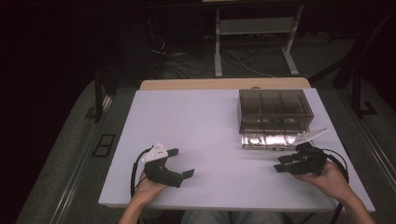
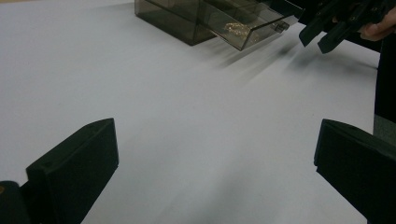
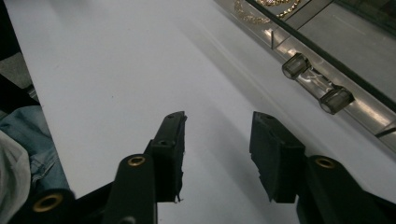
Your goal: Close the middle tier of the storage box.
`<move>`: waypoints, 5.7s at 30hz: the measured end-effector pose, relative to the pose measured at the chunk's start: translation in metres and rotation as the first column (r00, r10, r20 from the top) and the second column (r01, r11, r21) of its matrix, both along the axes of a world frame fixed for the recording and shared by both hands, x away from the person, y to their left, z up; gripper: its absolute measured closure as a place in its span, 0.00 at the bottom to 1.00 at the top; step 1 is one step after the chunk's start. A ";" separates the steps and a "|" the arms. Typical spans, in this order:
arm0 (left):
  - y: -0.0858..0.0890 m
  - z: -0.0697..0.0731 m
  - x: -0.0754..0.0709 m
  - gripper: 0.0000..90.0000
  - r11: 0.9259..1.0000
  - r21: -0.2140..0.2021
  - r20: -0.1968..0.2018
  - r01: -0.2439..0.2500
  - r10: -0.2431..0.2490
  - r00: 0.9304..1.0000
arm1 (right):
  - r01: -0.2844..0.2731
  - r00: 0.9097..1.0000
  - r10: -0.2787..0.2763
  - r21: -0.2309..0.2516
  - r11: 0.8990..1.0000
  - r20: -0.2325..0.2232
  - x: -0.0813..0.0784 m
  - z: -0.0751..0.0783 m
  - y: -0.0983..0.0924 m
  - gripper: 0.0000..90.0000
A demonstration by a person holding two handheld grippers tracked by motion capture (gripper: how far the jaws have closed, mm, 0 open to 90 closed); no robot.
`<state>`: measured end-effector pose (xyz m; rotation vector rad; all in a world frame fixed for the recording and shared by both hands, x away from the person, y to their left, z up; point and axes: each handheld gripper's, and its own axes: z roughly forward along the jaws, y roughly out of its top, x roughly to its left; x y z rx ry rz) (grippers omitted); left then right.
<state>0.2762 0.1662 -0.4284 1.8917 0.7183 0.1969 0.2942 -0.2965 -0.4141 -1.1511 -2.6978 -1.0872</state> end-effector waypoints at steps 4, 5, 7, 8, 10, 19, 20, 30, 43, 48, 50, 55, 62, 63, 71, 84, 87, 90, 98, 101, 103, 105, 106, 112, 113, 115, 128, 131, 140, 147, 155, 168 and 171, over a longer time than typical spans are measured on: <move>0.002 0.001 -0.001 0.00 1.000 -0.013 0.002 -0.010 0.010 1.000 | -0.002 1.000 0.002 -0.007 1.000 0.006 0.004 0.001 0.001 0.73; 0.002 0.001 0.000 0.00 1.000 -0.010 0.005 -0.011 0.011 1.000 | -0.005 1.000 0.005 -0.005 1.000 0.005 0.006 0.002 0.001 0.76; 0.002 0.001 0.000 0.00 1.000 -0.012 0.002 -0.011 0.011 1.000 | -0.006 1.000 0.006 -0.015 1.000 0.002 0.009 0.002 0.001 0.82; 0.002 0.001 0.000 0.00 1.000 -0.014 0.000 -0.011 0.011 1.000 | -0.004 1.000 0.004 -0.018 1.000 -0.001 0.010 0.003 0.002 0.86; 0.002 0.001 0.000 0.00 1.000 -0.010 0.002 -0.007 0.007 1.000 | -0.007 1.000 0.007 -0.029 1.000 0.000 0.014 0.003 0.003 0.92; 0.002 0.001 0.000 0.00 1.000 -0.011 0.005 -0.004 0.004 1.000 | 0.009 1.000 -0.009 -0.070 0.997 -0.006 0.027 0.002 0.009 0.99; 0.002 0.001 0.000 0.00 1.000 -0.012 0.005 -0.004 0.004 1.000 | 0.011 1.000 -0.012 -0.075 0.997 -0.009 0.028 0.001 0.010 0.99; 0.003 0.001 0.001 0.00 1.000 -0.013 0.005 -0.011 0.011 1.000 | 0.030 0.999 -0.031 -0.090 0.996 -0.014 0.035 -0.004 0.009 0.99; 0.005 0.001 0.001 0.00 1.000 -0.014 0.009 -0.014 0.014 1.000 | 0.030 0.999 -0.032 -0.107 0.994 -0.018 0.039 -0.008 0.011 0.99; 0.006 0.001 0.001 0.00 1.000 -0.014 0.009 -0.017 0.017 1.000 | 0.033 0.999 -0.035 -0.107 0.994 -0.016 0.040 -0.007 0.010 0.99; 0.006 0.001 0.001 0.00 1.000 -0.015 0.009 -0.018 0.018 1.000 | 0.037 0.999 -0.039 -0.109 0.993 -0.015 0.041 -0.007 0.010 0.99; 0.006 0.001 0.002 0.00 1.000 -0.017 0.009 -0.024 0.024 1.000 | 0.043 0.999 -0.045 -0.110 0.993 -0.010 0.043 -0.006 0.009 0.99; 0.007 0.001 0.002 0.00 1.000 -0.014 0.010 -0.026 0.026 1.000 | 0.067 0.998 -0.067 -0.107 0.992 0.001 0.048 -0.004 0.007 0.99; 0.007 0.001 0.002 0.00 1.000 -0.014 0.011 -0.025 0.025 1.000 | 0.065 0.998 -0.066 -0.101 0.993 0.000 0.049 -0.004 0.007 0.99; 0.007 0.001 0.002 0.00 1.000 -0.012 0.010 -0.027 0.027 1.000 | 0.078 0.997 -0.078 -0.101 0.992 0.003 0.052 -0.005 0.004 0.99; 0.006 0.000 0.002 0.00 1.000 -0.011 0.008 -0.024 0.024 1.000 | 0.110 0.994 -0.110 -0.083 0.990 0.005 0.059 -0.007 0.001 0.99; 0.006 0.000 0.002 0.00 1.000 -0.010 0.008 -0.023 0.024 1.000 | 0.117 0.993 -0.117 -0.081 0.990 0.009 0.060 -0.008 0.001 0.99; 0.006 0.000 0.002 0.00 1.000 -0.009 0.008 -0.023 0.023 1.000 | 0.125 0.992 -0.125 -0.073 0.989 0.010 0.061 -0.007 0.000 0.99; 0.006 0.000 0.002 0.00 1.000 -0.010 0.008 -0.023 0.023 1.000 | 0.147 0.989 -0.147 -0.050 0.988 0.003 0.065 -0.008 -0.004 0.99; 0.006 0.000 0.002 0.00 1.000 -0.010 0.007 -0.023 0.023 1.000 | 0.152 0.988 -0.152 -0.043 0.987 0.007 0.066 -0.008 -0.004 0.99; 0.006 0.000 0.002 0.00 1.000 -0.010 0.007 -0.022 0.022 1.000 | 0.158 0.987 -0.158 -0.039 0.987 0.007 0.067 -0.008 -0.005 0.99; 0.006 0.000 0.002 0.00 1.000 -0.008 0.009 -0.020 0.020 1.000 | 0.163 0.987 -0.163 -0.033 0.986 0.004 0.068 -0.008 -0.005 0.99; 0.006 0.000 0.002 0.00 1.000 -0.009 0.008 -0.020 0.021 1.000 | 0.164 0.986 -0.164 -0.031 0.986 0.005 0.068 -0.008 -0.006 0.99; 0.006 0.000 0.002 0.00 1.000 -0.007 0.007 -0.020 0.020 1.000 | 0.173 0.985 -0.173 -0.021 0.985 0.003 0.071 -0.009 -0.006 0.99; 0.006 0.000 0.002 0.00 1.000 -0.006 0.008 -0.019 0.019 1.000 | 0.174 0.985 -0.174 -0.019 0.985 0.004 0.071 -0.009 -0.006 0.99; 0.006 0.000 0.003 0.00 1.000 -0.006 0.008 -0.018 0.018 1.000 | 0.181 0.983 -0.181 -0.016 0.983 0.005 0.072 -0.010 -0.005 0.99; 0.006 -0.001 0.003 0.00 1.000 -0.007 0.005 -0.017 0.017 1.000 | 0.202 0.979 -0.202 0.004 0.979 0.006 0.079 -0.013 -0.004 0.99; 0.006 -0.001 0.003 0.00 1.000 -0.006 0.005 -0.018 0.018 1.000 | 0.205 0.979 -0.205 0.008 0.979 0.002 0.080 -0.014 -0.004 0.99; 0.006 -0.001 0.003 0.00 1.000 -0.005 0.006 -0.015 0.015 1.000 | 0.211 0.977 -0.211 -0.017 0.977 0.005 0.087 -0.012 0.001 0.99; 0.006 -0.001 0.003 0.00 1.000 -0.004 0.004 -0.015 0.015 1.000 | 0.221 0.975 -0.221 -0.012 0.975 0.011 0.091 -0.012 0.002 0.99; 0.006 -0.001 0.003 0.00 1.000 -0.004 0.003 -0.013 0.013 1.000 | 0.240 0.971 -0.240 0.005 0.971 0.019 0.094 -0.014 0.002 0.99; 0.006 -0.001 0.003 0.00 1.000 -0.009 0.005 -0.016 0.016 1.000 | 0.301 0.952 -0.303 0.048 0.952 0.033 0.098 -0.016 -0.001 0.98; 0.006 0.000 0.004 0.00 1.000 -0.007 0.005 -0.017 0.017 1.000 | 0.308 0.950 -0.310 0.055 0.950 0.039 0.096 -0.017 -0.001 0.96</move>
